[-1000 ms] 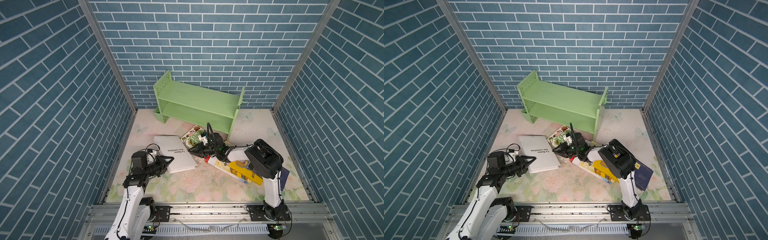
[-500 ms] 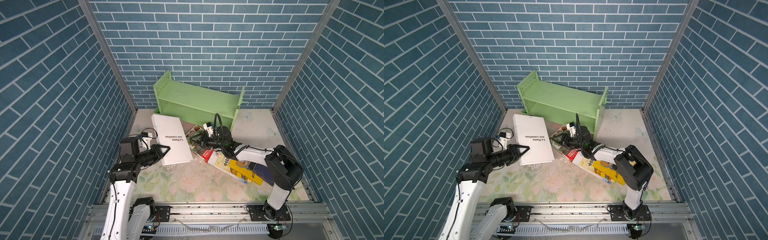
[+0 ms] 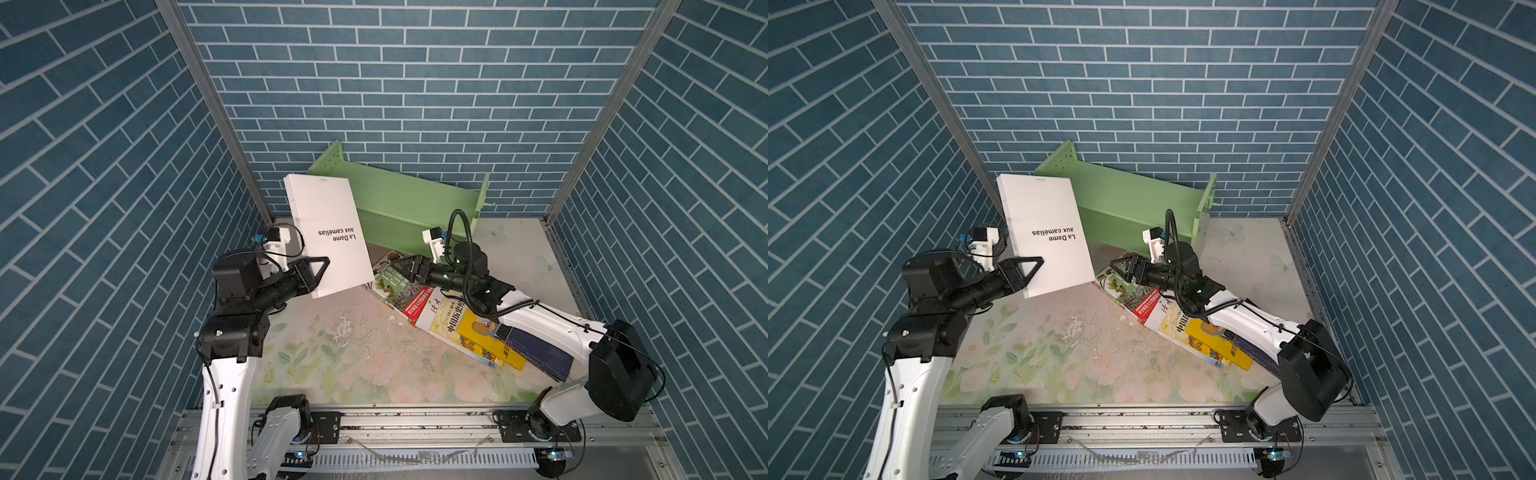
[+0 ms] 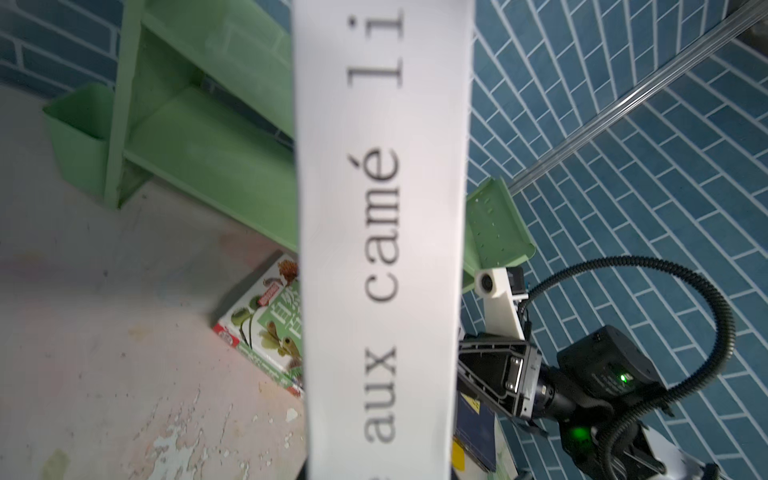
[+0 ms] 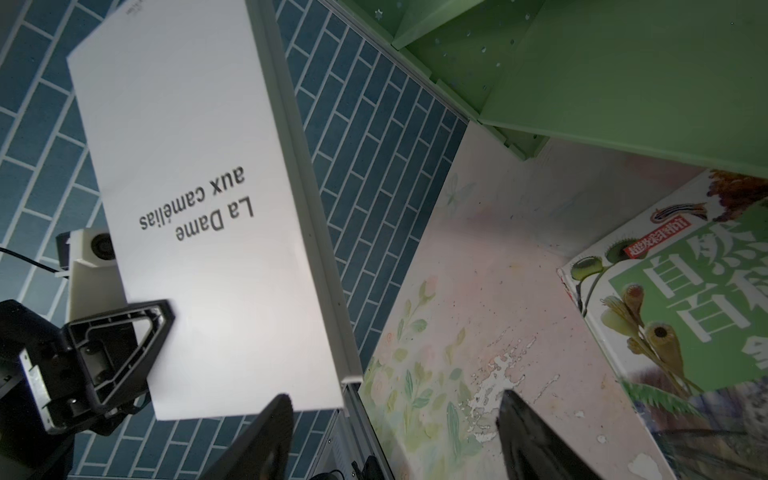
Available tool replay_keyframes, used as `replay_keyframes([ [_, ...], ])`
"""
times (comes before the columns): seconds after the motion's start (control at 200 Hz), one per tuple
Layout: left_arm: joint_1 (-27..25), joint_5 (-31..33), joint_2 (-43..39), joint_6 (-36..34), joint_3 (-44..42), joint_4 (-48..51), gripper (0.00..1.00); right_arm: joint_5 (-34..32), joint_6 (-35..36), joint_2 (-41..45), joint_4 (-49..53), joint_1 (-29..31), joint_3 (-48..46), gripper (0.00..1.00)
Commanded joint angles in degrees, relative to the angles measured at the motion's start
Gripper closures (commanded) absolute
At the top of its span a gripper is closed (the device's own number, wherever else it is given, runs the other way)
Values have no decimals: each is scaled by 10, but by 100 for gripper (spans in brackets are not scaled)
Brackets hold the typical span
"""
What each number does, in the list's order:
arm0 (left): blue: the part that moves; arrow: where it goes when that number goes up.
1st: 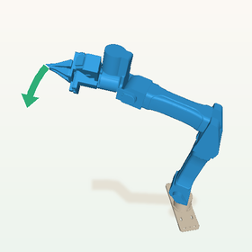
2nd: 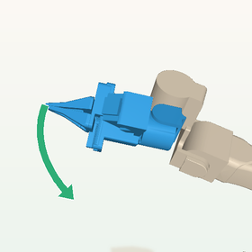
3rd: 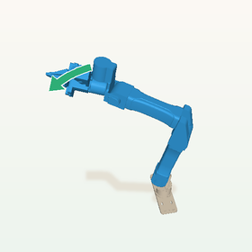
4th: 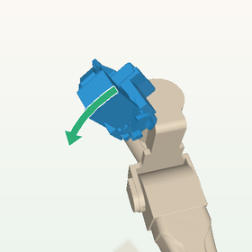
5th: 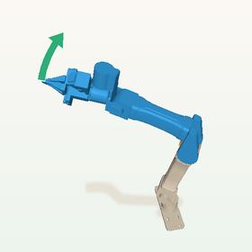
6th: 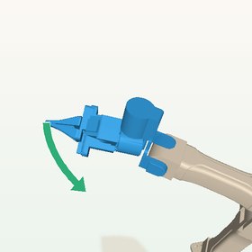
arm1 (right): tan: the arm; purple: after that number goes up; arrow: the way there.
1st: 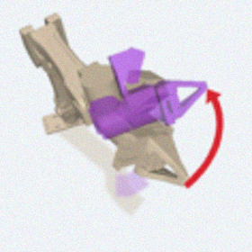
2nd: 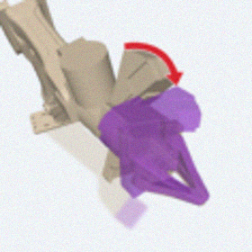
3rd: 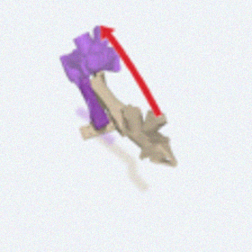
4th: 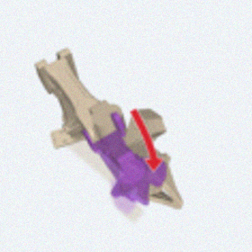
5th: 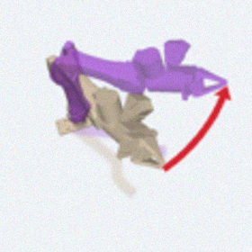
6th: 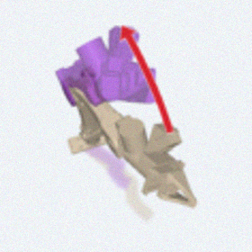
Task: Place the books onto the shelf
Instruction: 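Lift the white book upright with the left gripper while the right gripper withdraws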
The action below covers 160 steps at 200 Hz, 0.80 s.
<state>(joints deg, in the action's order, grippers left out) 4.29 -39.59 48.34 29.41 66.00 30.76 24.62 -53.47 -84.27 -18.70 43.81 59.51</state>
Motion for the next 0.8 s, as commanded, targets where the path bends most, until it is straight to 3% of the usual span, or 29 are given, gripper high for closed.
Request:
replay_keyframes([
  [0.0,-8,31,-5,8,24,-142,75,-69,50,33,60,-2,9,18],
  [0.155,-58,58,26,-9,34,-194,75,-87,51,28,55,-6,15,18],
  [0.29,-137,153,55,-98,65,-202,73,-93,62,17,61,-12,31,17],
  [0.41,-180,215,81,-136,66,-265,74,-109,53,0,59,-25,38,17],
  [0.795,-213,324,206,-218,89,-433,75,-156,43,-36,-20,-76,0,16],
])
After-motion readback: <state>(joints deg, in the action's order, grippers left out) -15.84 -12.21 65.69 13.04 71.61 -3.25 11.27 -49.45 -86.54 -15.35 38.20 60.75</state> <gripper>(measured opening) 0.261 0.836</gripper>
